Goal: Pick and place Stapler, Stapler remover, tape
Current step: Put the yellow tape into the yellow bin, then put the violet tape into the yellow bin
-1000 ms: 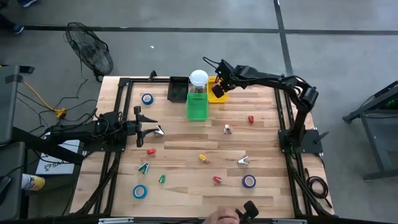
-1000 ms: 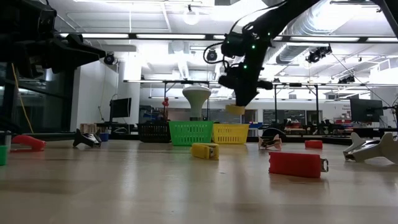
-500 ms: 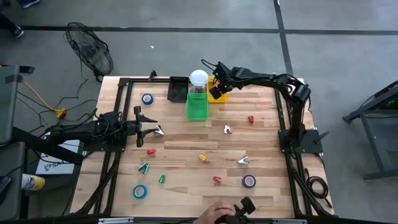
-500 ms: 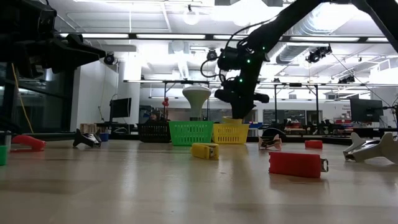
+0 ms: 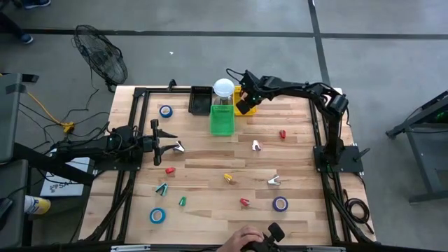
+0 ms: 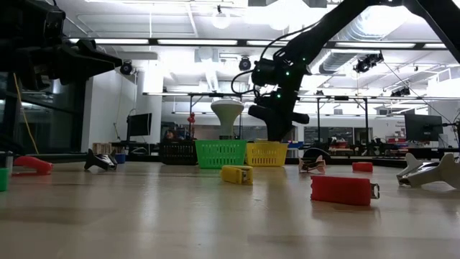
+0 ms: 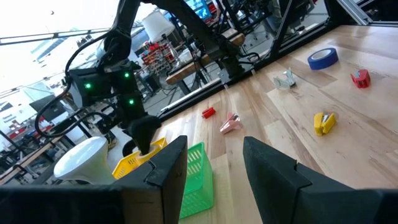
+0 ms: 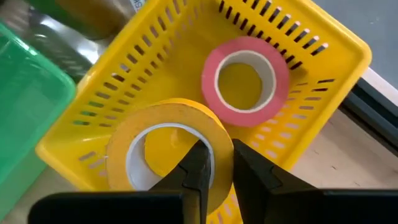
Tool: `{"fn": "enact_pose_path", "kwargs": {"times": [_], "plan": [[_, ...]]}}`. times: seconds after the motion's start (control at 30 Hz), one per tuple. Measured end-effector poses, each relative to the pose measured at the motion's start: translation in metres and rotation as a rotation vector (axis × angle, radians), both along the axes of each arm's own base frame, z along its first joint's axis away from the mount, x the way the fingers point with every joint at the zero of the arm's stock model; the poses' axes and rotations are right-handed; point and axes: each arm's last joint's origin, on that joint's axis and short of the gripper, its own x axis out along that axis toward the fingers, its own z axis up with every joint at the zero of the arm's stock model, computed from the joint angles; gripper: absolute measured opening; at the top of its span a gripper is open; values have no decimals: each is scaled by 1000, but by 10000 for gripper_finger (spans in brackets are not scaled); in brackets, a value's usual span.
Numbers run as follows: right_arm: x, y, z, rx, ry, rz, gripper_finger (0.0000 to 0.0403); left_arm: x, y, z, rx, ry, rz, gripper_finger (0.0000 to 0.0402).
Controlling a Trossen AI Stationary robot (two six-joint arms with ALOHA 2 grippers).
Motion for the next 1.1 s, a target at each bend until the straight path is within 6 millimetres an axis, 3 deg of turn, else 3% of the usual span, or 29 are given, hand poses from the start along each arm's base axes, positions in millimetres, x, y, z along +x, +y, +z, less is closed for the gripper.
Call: {"fn": "enact_pose_path", "kwargs": {"times": [0.23,0.73,1.1], "plan": [[0,1,0,12,5,40,58,0,0,0,0,0,0,154],[-1,2,-1,19,15,87,188,0,0,0,0,0,0,154],[-9,5,21,-27,27,121,197,0,0,0,0,0,0,154]]}}
